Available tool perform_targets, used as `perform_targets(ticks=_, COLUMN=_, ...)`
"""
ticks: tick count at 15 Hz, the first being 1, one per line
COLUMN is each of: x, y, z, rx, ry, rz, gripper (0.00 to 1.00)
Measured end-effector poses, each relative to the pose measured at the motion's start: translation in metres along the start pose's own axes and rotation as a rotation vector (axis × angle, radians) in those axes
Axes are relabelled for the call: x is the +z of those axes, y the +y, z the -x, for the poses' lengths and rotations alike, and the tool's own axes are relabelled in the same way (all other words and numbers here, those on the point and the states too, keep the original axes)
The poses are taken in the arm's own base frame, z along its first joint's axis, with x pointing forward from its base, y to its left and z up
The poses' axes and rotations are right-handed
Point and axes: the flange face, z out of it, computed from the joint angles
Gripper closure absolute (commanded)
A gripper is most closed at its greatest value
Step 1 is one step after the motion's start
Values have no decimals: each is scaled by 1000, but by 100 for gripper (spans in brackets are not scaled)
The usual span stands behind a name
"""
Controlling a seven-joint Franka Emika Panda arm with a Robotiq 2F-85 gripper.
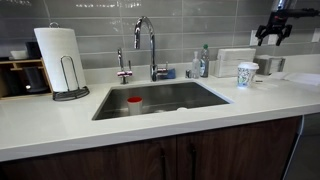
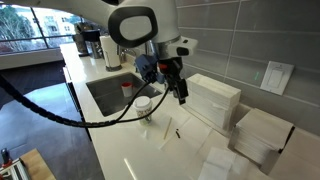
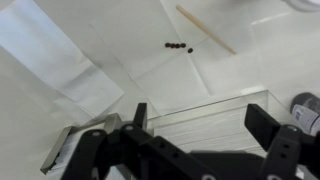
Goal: Remove a piece of tissue from the pile on the left and put it on the counter
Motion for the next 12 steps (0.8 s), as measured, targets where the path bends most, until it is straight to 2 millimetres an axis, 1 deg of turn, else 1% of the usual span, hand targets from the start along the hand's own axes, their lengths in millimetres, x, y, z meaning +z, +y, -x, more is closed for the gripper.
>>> perform_targets(ticks=3, x=-52, y=-7, z=18, rx=-152, ry=-26, rz=-43, gripper=0)
perform_targets(ticks=5, x=-86, y=-23, z=35, rx=-239, ry=-54, rz=-100, gripper=0)
perform_targets(ticks=7, x=-116, y=-43, z=52, rx=-308, ry=-98, rz=-171, gripper=0)
perform_targets(ticks=9, x=-140, y=-60, z=64, rx=-352, ry=-131, rz=-200, gripper=0)
perform_targets(ticks=11, x=-154, y=-77, z=72, rx=-395, ry=-162, rz=-211, gripper=0)
perform_targets(ticks=12, x=-156, y=-86, z=76, rx=-430, ry=-174, rz=-213, gripper=0)
